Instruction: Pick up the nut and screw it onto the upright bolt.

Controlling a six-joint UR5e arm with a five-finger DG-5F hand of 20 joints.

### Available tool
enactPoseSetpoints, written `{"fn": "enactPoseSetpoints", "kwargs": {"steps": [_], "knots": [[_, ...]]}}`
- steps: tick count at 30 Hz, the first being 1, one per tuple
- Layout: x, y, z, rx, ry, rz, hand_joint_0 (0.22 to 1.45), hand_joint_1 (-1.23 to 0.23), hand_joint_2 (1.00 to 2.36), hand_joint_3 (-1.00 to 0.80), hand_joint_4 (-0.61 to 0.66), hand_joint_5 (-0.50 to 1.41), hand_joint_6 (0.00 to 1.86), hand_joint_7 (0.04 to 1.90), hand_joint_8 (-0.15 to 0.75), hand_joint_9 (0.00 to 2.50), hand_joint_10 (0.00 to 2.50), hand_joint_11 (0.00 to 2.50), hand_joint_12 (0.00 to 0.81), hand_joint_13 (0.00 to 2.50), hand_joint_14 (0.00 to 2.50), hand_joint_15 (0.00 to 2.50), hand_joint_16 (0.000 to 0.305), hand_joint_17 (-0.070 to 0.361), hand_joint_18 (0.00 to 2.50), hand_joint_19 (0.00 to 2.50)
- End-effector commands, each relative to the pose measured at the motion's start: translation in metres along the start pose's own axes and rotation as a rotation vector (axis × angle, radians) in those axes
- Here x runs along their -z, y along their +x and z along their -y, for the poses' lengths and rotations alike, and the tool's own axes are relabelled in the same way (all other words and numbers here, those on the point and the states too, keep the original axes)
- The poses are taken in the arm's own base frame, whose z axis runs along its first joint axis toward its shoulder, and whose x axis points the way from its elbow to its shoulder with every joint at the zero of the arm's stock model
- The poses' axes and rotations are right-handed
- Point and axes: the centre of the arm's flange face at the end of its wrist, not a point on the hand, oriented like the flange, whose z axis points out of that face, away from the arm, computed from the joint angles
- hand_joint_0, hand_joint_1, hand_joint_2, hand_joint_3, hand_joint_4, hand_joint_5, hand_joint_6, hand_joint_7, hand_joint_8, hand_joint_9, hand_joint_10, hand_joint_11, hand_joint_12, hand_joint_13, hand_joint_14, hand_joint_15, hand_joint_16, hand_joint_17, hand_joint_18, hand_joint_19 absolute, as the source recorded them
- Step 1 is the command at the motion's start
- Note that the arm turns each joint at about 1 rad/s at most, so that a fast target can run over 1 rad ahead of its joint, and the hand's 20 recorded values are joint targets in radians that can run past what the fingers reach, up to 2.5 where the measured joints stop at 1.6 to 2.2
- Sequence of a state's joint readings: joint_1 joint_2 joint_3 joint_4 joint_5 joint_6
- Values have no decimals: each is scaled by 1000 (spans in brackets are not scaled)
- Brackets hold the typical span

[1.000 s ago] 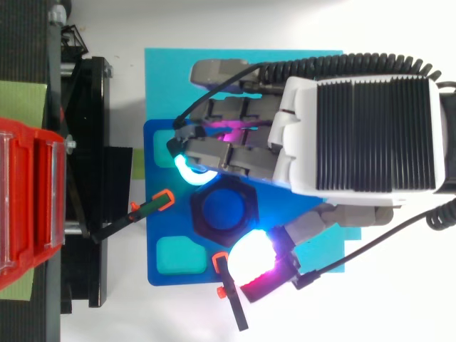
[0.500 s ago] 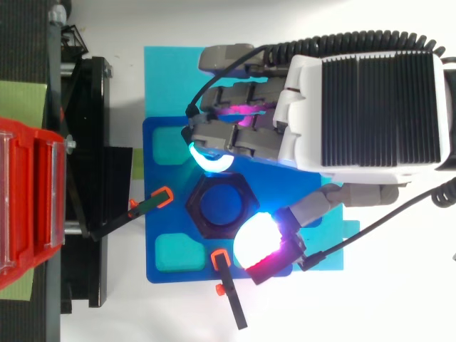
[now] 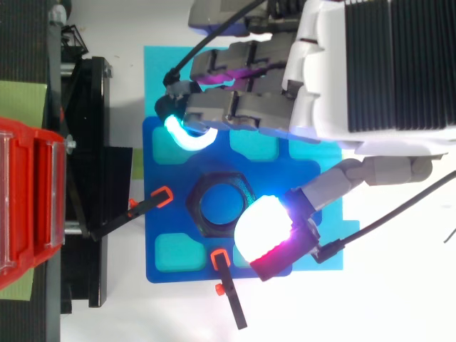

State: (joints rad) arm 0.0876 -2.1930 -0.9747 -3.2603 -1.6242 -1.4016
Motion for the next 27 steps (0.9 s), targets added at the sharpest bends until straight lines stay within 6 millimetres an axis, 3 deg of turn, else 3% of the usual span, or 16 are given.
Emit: {"fn": "enactPoseSetpoints", "kwargs": {"steps": [1,4,5,9,13,27], "knots": [[0,-2,1,3,0,-1,508,-247,1000,-500,199,-141,502,723,249,698,0,0,303,554,0,0,30,67,195,0],[-1,1,-2,4,-4,-2,500,-216,1000,-500,178,-150,502,663,228,616,0,0,303,450,0,0,33,75,72,0],[-2,5,-4,4,-6,-2,486,-173,1000,-500,164,-156,501,628,205,526,0,0,324,278,0,0,37,82,0,0],[-5,24,-10,3,-16,-5,464,-95,1000,-500,146,-171,501,594,178,321,0,0,342,57,0,0,43,97,0,0],[-11,42,-20,-9,-26,17,457,-75,1000,-500,142,-176,501,600,183,251,0,0,347,25,0,0,43,97,0,0],[-14,45,-33,-32,-31,18,476,-120,1000,-500,192,-148,502,783,218,312,0,0,344,118,0,0,41,93,0,0]]}}
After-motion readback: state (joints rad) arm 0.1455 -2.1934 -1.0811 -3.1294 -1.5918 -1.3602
